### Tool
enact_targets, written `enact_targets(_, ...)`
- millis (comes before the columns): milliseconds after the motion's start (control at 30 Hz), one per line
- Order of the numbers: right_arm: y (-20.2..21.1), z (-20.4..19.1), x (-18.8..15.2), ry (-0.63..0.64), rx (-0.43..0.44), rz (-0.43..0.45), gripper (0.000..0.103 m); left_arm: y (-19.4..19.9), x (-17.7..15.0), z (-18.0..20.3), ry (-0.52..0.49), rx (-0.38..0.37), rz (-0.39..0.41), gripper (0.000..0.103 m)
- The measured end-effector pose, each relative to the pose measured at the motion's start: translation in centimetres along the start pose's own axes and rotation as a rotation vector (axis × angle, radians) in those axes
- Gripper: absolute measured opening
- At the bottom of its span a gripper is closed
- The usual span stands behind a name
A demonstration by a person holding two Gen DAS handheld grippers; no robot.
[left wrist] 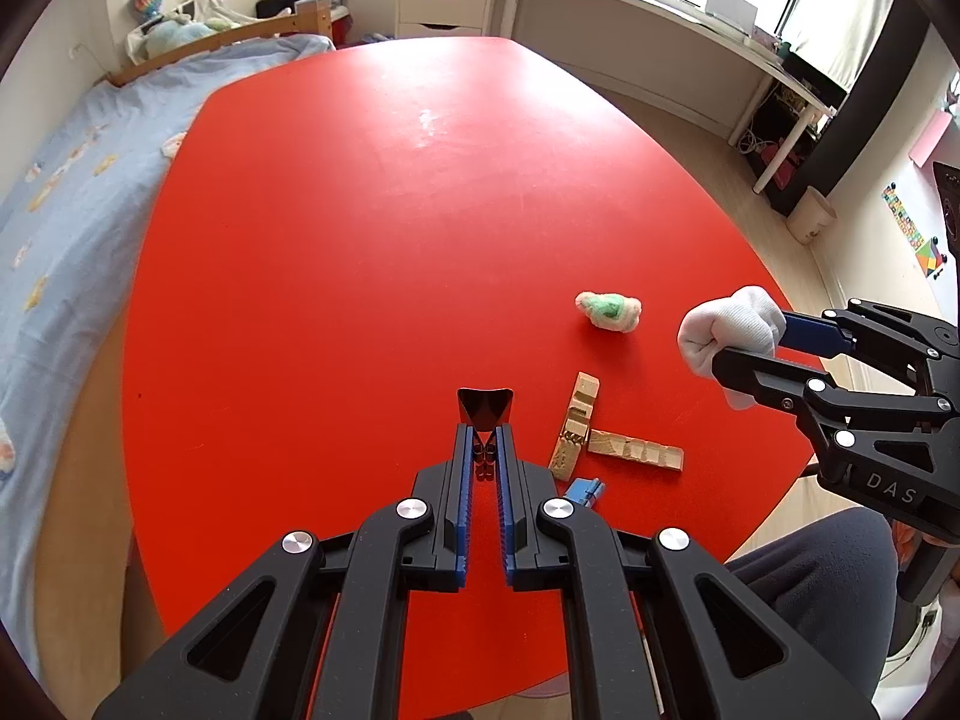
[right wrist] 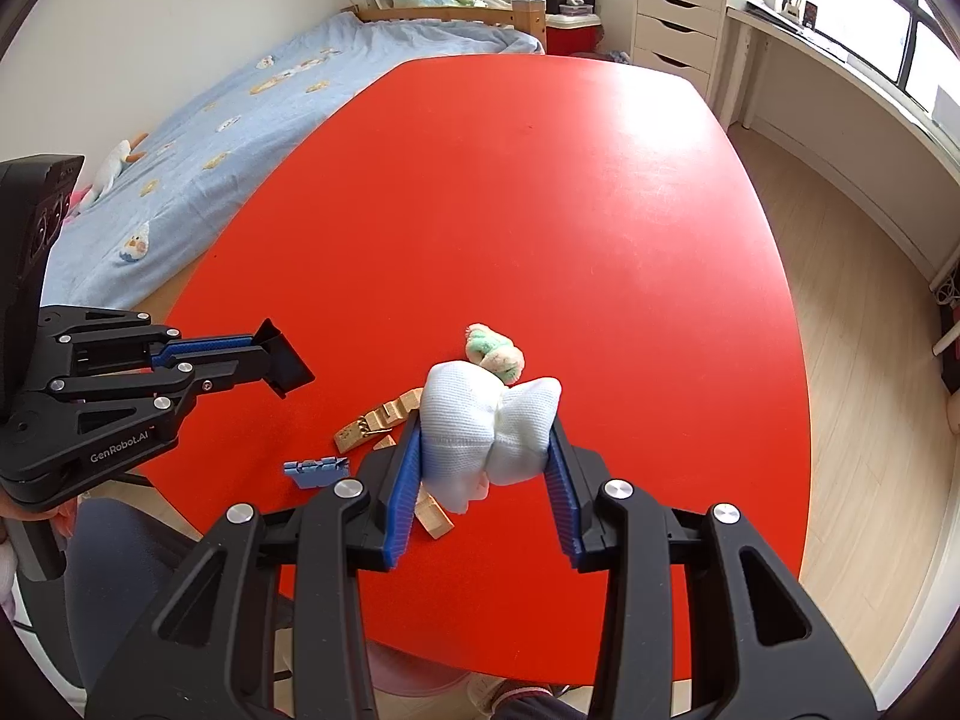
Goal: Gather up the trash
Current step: 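Carry the black box in left tool while right tool carries the white sock to the bin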
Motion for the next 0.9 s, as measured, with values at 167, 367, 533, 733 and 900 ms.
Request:
enact_targets(167, 1.7, -0.2, -0.4, 0.009, 0.013, 0.026, 0.038, 1.5, -0.3, 0.5, -0.010, 0.004, 0.029, 0.007)
enact_targets(367, 3.9, -0.6, -1.2, 0.024, 0.027, 0.057, 0.038, 3.8, -1.0, 1.3, -0.023, 0.002, 0.078, 0.007)
enact_targets(533, 5.9, -0.8, -2.1, 0.035, 0.038, 0.083, 0.038, 6.0, -1.8, 2.0, -0.042, 0.000, 0.118, 0.007)
enact_targets(733, 8.4, -1.2, -3.6, 0.039, 0.058, 0.114, 0.038, 8.6, -3.3, 2.9, -0.055, -0.001, 0.165, 0.007)
enact_targets(900, 10.2, -2.0, -5.0, 0.048, 0.086, 0.133, 0.038, 10.3, -4.4, 3.7, -0.056, -0.013, 0.201, 0.007)
Point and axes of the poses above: each gripper's, at about its wrist camera, not at the fingertips, and y roughly against the way its jaws point, z to its right, x to its top, the point moved 5 cm from there along -y, roughly the way its jaws point, and after that the axes turned 9 degrees about -y, right-handed, at the moved point
